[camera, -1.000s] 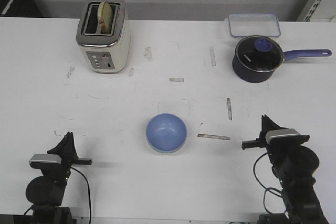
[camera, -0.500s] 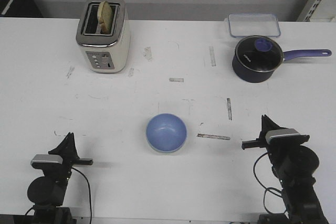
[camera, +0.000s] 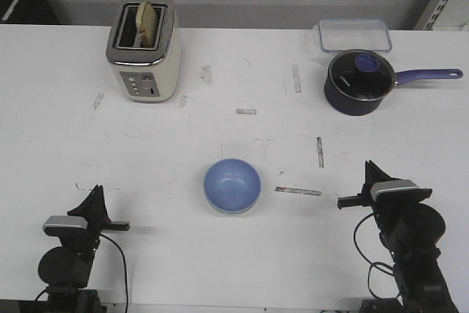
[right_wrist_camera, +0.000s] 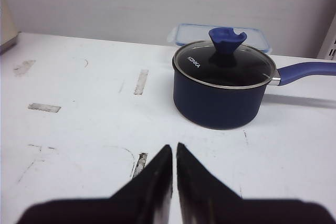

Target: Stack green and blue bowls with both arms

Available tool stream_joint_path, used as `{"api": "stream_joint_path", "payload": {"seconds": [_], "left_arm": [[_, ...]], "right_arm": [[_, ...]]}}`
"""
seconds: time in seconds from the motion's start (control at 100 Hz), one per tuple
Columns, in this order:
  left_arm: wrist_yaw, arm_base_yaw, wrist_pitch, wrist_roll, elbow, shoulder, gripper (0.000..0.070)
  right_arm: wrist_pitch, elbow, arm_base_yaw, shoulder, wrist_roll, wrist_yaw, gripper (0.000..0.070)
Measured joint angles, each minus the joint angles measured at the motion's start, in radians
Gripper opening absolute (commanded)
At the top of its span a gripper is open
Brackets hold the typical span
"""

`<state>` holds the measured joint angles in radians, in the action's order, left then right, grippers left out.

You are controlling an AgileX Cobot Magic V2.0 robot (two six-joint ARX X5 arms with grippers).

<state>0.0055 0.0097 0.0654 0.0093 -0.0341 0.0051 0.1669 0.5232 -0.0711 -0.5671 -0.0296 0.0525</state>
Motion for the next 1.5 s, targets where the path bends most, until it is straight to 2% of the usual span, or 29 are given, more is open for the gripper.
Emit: {"api": "stream_joint_path", "payload": {"seconds": [0.33, 0.43, 0.69, 0.94, 1.5], "left_arm": [[0.0, 0.0, 0.0, 0.0, 0.0, 0.0, 0.0002], [0.0, 0.0, 0.0, 0.0, 0.0, 0.0, 0.0002], [0.0, 0.0, 0.0, 0.0, 0.0, 0.0, 0.0002], [0.0, 0.0, 0.0, 0.0, 0.0, 0.0, 0.0002], [0.0, 0.0, 0.001, 0.0, 0.0, 0.0, 0.0002]], "right_arm": [[-0.01, -0.022, 0.014, 0.058, -0.005, -0.001, 0.0003], [-0.035, -0.097, 0.043, 0.112, -0.007, -0.029, 0.0003], [-0.076, -0.362, 0.112, 0.332, 0.022, -0.031, 0.0003], [-0.114, -0.5, 0.124, 0.568, 0.046, -0.031, 0.0003], [-0.135, -0.509, 0.124, 0.564, 0.053, -0.027, 0.0003]]}}
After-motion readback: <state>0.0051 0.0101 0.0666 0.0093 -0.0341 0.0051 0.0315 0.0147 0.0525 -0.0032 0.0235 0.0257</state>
